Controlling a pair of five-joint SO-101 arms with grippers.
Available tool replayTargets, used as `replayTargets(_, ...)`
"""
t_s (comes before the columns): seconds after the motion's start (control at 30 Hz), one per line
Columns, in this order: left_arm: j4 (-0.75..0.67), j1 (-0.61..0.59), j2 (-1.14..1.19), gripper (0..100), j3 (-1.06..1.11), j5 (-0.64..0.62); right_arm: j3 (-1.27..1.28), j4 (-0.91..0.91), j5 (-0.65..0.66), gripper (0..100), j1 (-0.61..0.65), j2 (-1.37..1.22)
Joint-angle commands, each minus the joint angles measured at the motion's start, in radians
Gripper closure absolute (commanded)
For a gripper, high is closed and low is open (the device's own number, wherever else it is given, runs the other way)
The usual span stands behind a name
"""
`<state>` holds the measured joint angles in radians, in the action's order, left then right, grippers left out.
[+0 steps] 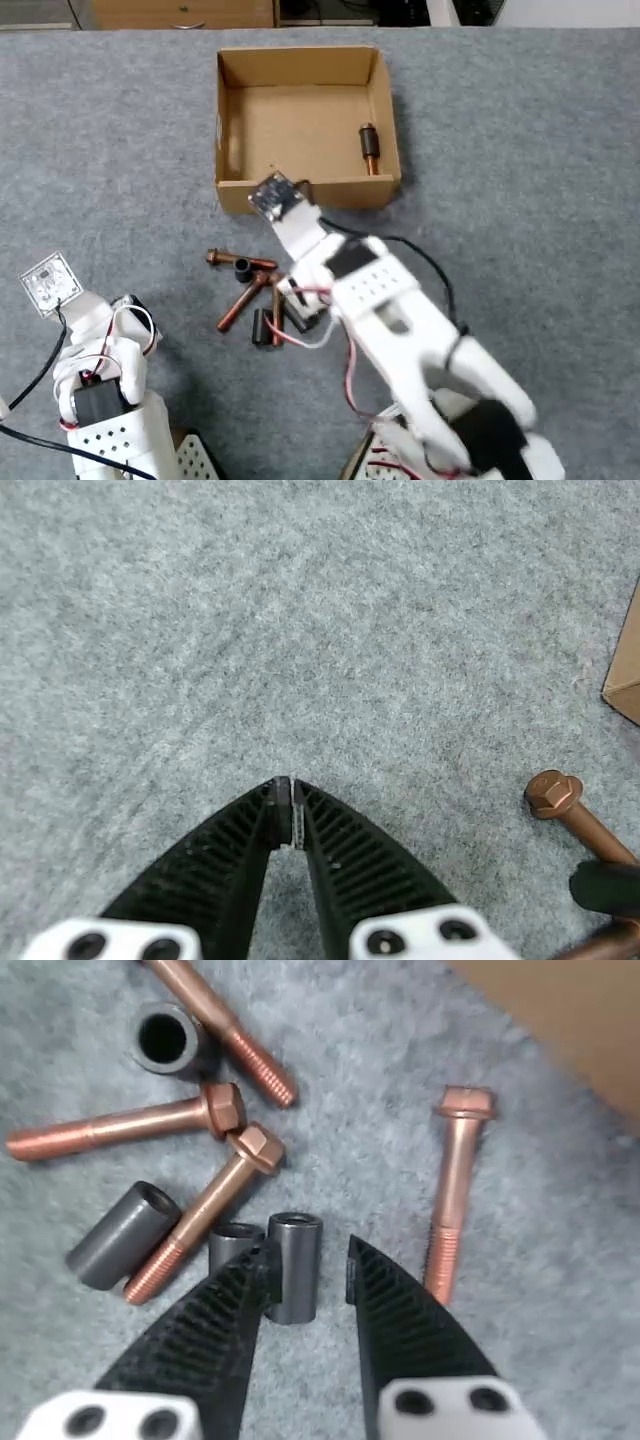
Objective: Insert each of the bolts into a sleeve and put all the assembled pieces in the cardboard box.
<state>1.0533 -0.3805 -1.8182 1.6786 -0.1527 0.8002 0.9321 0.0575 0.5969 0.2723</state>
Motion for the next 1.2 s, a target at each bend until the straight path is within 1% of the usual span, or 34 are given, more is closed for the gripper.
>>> replayTargets(0.0,0.005,-0.003,-0.002,98,0.011,-0.005,-0.13,0.044,-0.014,88.5,0.012,-0.131)
replayTargets(0.13,0.002,-0.003,-0.002,98,0.011,-0.005,-0.196,0.109,-0.014,88.5,0.012,-0.232)
replayTargets(0.3,0.002,-0.003,-0.002,98,0.011,-0.005,-0.22,0.169,-0.014,88.5,0.012,-0.251)
replayTargets(0.5,0.002,-0.003,-0.002,98,0.011,-0.005,-0.225,0.16,-0.014,88.5,0.012,-0.278)
replayTargets(0.8,0.002,-0.003,-0.002,98,0.011,-0.005,-0.226,0.086,-0.014,88.5,0.012,-0.412)
replayTargets(0.9,0.002,-0.003,-0.002,98,0.011,-0.005,-0.226,0.086,-0.014,88.6,0.008,-0.441)
replayTargets(0.97,0.002,-0.003,-0.002,98,0.011,-0.005,-0.232,0.084,-0.014,91.8,0.007,-0.443)
replayTargets(1.03,0.002,-0.003,-0.002,98,0.011,-0.005,-0.243,0.086,-0.014,99.8,0.007,-0.443)
replayTargets(1.1,0.005,-0.003,-0.002,98,0.011,-0.005,-0.246,0.089,-0.014,98.1,0.007,-0.443)
replayTargets(1.17,0.008,-0.003,-0.002,98,0.011,-0.005,-0.248,0.089,-0.014,99.8,0.007,-0.443)
